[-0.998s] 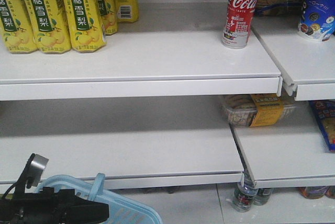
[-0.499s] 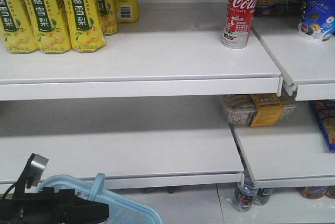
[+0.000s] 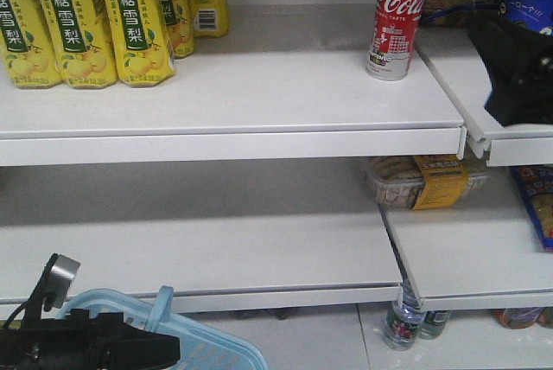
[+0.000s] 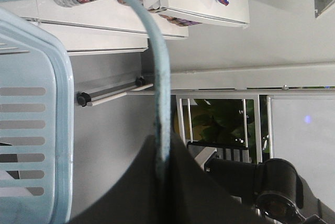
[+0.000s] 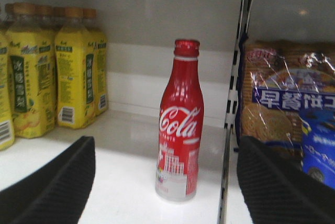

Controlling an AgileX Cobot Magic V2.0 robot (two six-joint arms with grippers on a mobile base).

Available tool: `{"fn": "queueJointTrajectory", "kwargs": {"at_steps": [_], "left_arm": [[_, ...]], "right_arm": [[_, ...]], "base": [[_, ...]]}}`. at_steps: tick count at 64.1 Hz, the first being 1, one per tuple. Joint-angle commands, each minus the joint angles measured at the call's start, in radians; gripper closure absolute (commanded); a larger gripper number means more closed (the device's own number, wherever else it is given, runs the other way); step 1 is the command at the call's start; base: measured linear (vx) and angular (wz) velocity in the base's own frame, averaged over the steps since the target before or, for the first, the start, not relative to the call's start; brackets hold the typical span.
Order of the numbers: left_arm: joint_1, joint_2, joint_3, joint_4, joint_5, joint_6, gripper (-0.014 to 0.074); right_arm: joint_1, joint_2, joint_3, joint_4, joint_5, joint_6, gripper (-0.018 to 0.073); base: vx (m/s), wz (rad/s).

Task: Place coke in basket with both arms
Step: 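Reach the right gripper to the red Coca-Cola bottle and grasp it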

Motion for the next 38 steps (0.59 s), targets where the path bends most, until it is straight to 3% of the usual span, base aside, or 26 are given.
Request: {"fn": "queueJointTrajectory", "kwargs": {"at_steps": [1, 38], "left_arm": [[-0.003, -0.024, -0.015, -0.086, 0.075, 0.005, 0.0603], [-0.003, -0.024, -0.015, -0.086, 0.075, 0.005, 0.0603]], "right_arm": [[0.002, 0.066, -0.080, 0.001, -0.114, -0.010, 0.0013], [-0.007, 0.377, -0.270, 0.026, -0.268, -0.007, 0.0013]], "base": [[0.00, 0.00], [0.00, 0.00]]}}
